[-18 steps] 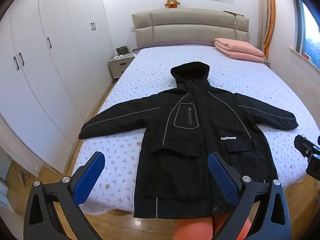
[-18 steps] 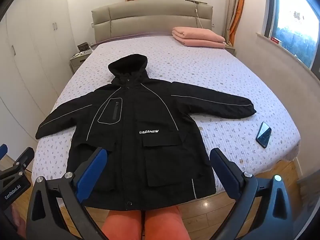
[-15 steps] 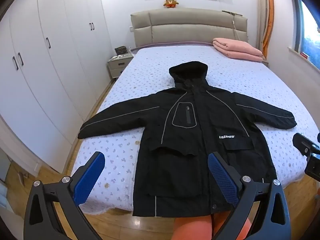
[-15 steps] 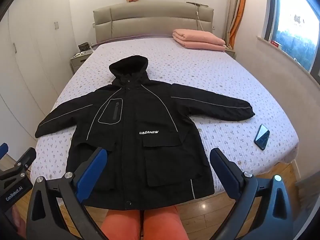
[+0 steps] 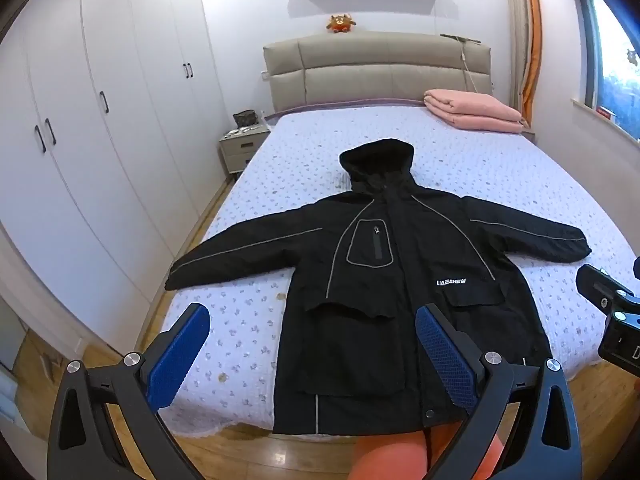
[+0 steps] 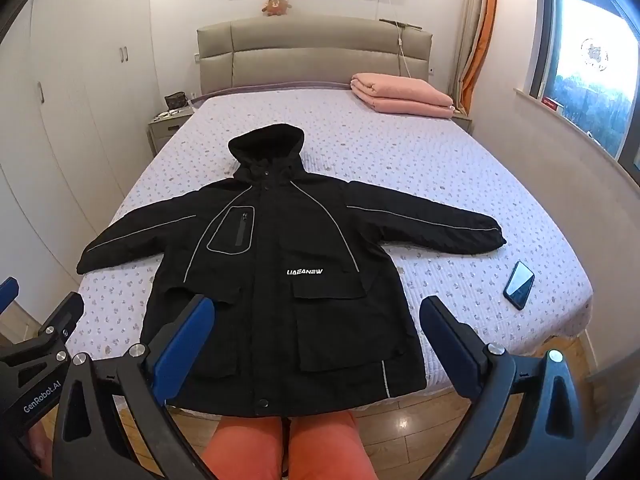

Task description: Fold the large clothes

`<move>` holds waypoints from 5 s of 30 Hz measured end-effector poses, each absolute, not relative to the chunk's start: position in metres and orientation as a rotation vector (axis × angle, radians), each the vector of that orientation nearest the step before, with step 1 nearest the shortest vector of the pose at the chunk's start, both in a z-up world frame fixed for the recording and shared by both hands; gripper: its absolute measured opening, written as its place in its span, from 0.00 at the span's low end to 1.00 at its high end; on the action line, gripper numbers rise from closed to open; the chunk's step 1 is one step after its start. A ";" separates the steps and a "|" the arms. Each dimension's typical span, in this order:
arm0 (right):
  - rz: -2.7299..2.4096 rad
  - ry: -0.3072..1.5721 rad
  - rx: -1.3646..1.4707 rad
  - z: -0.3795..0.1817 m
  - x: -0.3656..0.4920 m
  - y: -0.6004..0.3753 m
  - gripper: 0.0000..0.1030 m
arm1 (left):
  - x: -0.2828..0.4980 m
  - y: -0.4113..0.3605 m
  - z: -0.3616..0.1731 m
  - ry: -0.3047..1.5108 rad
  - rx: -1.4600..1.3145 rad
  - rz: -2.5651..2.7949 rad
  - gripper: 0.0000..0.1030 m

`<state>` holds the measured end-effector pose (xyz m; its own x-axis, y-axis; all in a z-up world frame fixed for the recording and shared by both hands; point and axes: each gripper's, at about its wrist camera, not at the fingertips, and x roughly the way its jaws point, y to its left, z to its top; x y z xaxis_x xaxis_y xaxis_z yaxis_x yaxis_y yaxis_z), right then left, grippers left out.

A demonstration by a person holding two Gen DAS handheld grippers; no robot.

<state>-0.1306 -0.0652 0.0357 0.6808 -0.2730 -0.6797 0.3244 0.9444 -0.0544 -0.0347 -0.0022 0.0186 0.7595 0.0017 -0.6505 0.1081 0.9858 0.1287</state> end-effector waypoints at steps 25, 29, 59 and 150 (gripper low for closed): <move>-0.320 0.751 0.052 0.036 -0.134 -0.057 1.00 | -0.043 0.005 0.022 0.698 0.142 -0.060 1.00; -0.315 0.753 0.044 0.037 -0.133 -0.055 1.00 | -0.044 0.006 0.022 0.694 0.142 -0.058 1.00; -0.315 0.733 0.028 0.043 -0.144 -0.041 1.00 | -0.054 0.008 0.033 0.672 0.133 -0.085 1.00; -0.739 0.922 0.750 -0.203 0.081 -0.694 0.23 | 0.320 -0.508 -0.245 1.164 0.437 -0.746 0.67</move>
